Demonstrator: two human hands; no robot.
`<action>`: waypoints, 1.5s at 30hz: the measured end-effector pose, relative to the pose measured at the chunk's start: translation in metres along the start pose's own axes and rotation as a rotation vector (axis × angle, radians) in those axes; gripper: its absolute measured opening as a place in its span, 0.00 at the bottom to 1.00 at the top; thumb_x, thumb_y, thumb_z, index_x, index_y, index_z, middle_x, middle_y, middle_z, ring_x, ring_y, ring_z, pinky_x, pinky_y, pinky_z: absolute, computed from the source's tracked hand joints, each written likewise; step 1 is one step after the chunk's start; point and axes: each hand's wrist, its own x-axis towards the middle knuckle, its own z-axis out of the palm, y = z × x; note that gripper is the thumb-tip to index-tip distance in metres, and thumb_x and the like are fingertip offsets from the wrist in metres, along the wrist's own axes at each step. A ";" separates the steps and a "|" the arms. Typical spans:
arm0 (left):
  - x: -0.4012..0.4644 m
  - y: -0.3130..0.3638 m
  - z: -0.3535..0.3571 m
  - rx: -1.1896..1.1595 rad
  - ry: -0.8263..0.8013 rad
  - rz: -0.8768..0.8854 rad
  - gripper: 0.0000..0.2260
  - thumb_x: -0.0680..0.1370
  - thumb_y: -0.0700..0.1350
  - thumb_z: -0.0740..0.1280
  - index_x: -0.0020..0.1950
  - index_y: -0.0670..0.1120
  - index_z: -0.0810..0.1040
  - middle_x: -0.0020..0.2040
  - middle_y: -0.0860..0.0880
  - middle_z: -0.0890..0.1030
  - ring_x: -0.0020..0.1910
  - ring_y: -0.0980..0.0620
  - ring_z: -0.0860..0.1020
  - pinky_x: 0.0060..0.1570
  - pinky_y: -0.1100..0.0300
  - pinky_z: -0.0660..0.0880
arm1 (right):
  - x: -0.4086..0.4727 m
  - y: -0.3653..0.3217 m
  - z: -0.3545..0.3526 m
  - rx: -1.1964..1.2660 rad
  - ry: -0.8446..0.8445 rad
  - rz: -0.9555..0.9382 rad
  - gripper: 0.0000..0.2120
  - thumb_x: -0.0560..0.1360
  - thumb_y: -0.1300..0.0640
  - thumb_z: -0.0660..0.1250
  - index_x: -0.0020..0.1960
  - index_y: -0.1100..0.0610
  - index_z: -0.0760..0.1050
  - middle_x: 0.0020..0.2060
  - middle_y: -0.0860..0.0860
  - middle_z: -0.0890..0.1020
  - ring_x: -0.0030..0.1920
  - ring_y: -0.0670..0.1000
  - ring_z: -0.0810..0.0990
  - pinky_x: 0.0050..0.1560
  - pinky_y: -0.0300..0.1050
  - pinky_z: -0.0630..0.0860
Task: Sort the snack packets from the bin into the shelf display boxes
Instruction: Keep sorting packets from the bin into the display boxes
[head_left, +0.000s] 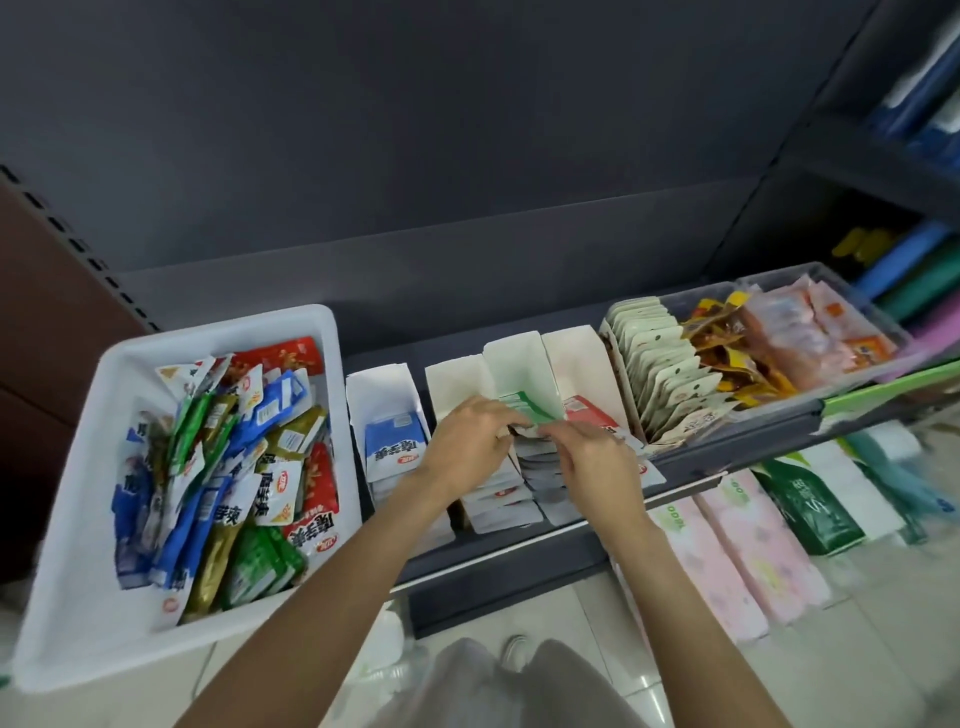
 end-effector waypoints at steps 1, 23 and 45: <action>-0.004 0.000 -0.006 -0.035 0.046 -0.042 0.15 0.75 0.38 0.66 0.58 0.52 0.80 0.56 0.52 0.81 0.56 0.53 0.75 0.56 0.61 0.70 | 0.006 -0.001 0.003 -0.012 -0.051 -0.024 0.21 0.59 0.74 0.71 0.47 0.56 0.83 0.39 0.53 0.84 0.38 0.55 0.82 0.33 0.42 0.76; -0.168 -0.177 -0.112 0.154 0.354 -0.689 0.16 0.75 0.45 0.69 0.62 0.44 0.77 0.57 0.42 0.78 0.58 0.40 0.74 0.57 0.48 0.71 | 0.130 -0.244 0.104 -0.242 -0.454 -0.595 0.25 0.72 0.64 0.66 0.68 0.57 0.68 0.66 0.57 0.70 0.66 0.57 0.67 0.66 0.51 0.64; -0.112 -0.065 -0.124 -1.244 0.641 -0.535 0.11 0.75 0.35 0.67 0.55 0.46 0.76 0.45 0.51 0.84 0.43 0.55 0.82 0.38 0.66 0.75 | 0.065 -0.187 0.010 1.275 -0.491 0.507 0.05 0.75 0.65 0.67 0.50 0.60 0.75 0.38 0.51 0.83 0.36 0.45 0.81 0.33 0.36 0.75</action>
